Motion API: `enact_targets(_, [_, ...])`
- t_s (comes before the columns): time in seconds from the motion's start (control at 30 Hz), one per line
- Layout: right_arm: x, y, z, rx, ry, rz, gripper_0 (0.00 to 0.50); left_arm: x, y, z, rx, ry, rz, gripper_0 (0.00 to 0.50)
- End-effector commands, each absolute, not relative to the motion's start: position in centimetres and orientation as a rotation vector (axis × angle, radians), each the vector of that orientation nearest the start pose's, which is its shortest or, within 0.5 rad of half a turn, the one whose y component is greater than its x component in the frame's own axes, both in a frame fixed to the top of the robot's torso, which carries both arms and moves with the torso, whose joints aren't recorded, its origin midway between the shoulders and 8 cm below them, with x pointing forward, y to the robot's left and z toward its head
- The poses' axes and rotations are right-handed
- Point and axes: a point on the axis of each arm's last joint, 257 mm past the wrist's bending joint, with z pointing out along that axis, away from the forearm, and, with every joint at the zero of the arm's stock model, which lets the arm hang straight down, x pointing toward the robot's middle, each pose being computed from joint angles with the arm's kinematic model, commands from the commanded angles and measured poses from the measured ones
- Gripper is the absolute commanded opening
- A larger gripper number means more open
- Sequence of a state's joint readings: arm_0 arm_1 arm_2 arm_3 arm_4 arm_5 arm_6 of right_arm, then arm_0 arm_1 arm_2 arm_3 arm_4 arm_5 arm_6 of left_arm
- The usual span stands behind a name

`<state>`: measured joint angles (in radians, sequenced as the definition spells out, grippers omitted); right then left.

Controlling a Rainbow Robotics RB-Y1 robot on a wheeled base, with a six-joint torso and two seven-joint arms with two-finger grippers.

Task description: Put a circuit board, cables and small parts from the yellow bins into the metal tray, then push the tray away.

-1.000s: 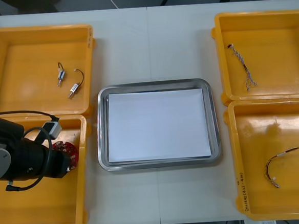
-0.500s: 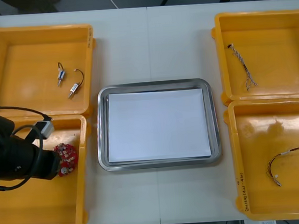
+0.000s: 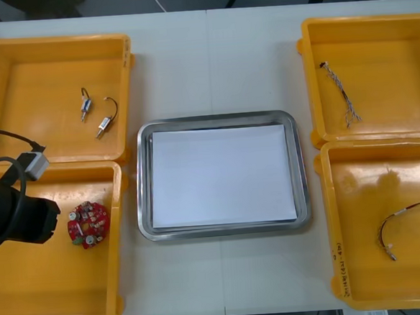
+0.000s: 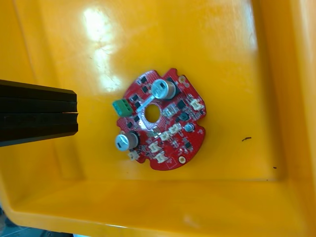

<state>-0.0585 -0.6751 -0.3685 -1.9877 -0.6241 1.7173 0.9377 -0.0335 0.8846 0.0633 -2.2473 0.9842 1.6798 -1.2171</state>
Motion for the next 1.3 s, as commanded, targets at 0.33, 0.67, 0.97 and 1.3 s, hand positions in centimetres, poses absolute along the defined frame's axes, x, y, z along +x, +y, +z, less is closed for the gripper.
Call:
enact_targets(0.33, [38.8,-46.8,-20.0,0.808,2.486,0.003,0.500,34.9,30.8,-16.9,0.349,2.722,-0.118,0.000])
enact_targets(0.67, [38.5,-46.8,-19.7,0.790,2.495,0.019,0.500,35.1,30.9,-16.6,0.391,2.706,-0.100,0.000])
enact_targets(0.97, [38.4,-46.1,-19.4,0.769,2.510,0.038,0.500,34.8,31.4,-16.8,0.594,2.682,-0.043,0.000])
enact_targets(1.3, [38.1,-42.2,-19.5,0.740,2.551,0.114,0.500,34.7,31.4,-17.4,0.865,2.606,0.012,0.001])
